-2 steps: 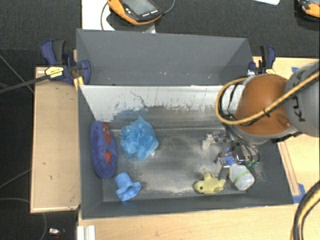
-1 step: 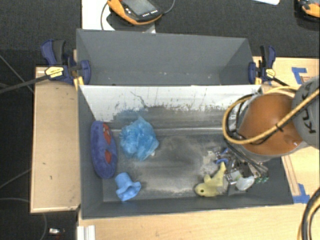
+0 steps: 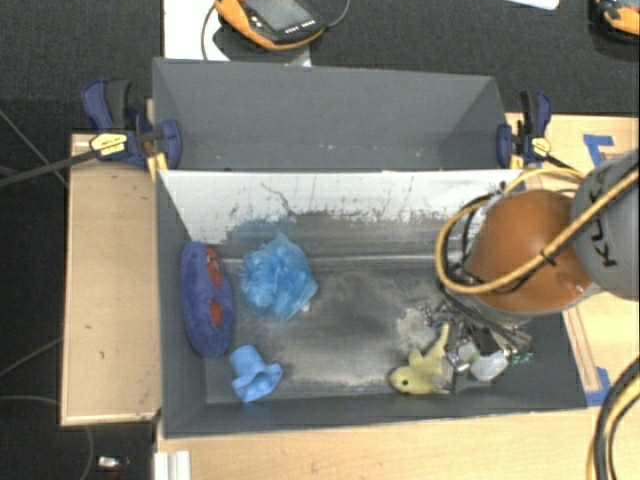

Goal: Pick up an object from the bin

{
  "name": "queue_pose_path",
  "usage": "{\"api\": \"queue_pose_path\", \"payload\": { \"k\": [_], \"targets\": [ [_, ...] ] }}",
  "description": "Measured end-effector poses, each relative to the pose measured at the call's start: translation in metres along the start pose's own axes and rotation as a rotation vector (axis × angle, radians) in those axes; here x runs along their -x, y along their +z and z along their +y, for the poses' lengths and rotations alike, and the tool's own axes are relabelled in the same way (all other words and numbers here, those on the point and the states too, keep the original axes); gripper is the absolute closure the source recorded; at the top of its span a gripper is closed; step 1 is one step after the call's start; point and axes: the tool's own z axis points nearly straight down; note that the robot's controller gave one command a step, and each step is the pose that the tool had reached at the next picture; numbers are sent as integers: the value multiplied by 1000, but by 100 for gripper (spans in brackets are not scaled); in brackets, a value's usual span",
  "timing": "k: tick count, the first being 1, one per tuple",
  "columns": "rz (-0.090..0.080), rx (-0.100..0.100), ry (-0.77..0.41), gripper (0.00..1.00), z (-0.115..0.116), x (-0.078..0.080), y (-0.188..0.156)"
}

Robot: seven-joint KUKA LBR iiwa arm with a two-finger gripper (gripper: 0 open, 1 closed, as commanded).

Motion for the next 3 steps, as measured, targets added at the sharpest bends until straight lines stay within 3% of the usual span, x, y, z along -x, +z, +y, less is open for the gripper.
{"api": "queue_pose_path", "payload": {
  "k": [1,2,3],
  "targets": [
    [-11,-3,9,0,-11,-3,38],
    [-3,0,-123,100,2,-5,38],
    [-3,0,-123,100,2,-5,38]
  ]
}}
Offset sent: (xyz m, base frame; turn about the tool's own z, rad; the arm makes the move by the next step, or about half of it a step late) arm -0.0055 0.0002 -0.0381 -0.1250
